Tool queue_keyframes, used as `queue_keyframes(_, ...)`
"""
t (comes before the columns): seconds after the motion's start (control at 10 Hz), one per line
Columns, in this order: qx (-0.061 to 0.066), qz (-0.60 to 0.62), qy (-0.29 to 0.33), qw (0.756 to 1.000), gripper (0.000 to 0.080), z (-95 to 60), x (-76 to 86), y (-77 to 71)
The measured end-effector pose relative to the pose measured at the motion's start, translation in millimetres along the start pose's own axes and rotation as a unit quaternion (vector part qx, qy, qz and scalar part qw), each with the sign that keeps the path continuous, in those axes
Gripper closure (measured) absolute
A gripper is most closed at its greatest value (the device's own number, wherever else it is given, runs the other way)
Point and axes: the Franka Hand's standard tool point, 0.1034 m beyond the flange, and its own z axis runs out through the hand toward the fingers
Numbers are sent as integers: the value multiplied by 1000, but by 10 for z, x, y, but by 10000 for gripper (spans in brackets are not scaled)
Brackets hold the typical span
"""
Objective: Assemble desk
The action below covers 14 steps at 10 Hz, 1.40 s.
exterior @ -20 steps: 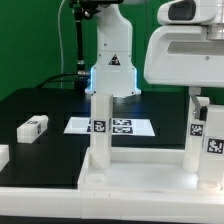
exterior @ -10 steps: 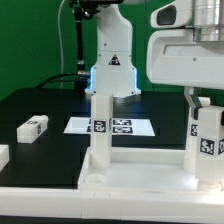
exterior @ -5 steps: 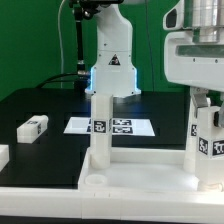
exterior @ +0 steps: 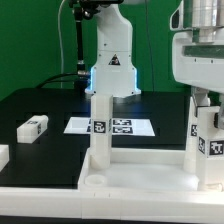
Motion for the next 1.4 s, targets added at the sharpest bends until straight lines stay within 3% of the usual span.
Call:
queue_keyframes(0.1, -3, -9, 1, 1000, 224, 4, -11, 7)
queue_keyframes(0.2, -5, -29, 3, 1000, 224, 8, -29, 8)
queue_keyframes(0.3, -7, -95, 8, 995, 165, 10, -50, 4)
queue_keyframes(0.7, -8, -252, 9, 968, 151, 17, -62, 2)
queue_keyframes(0.9, -6, -336, 11, 942, 151, 21, -64, -6)
queue_keyframes(1.4, -8, -528, 11, 849, 151, 19, -72, -10)
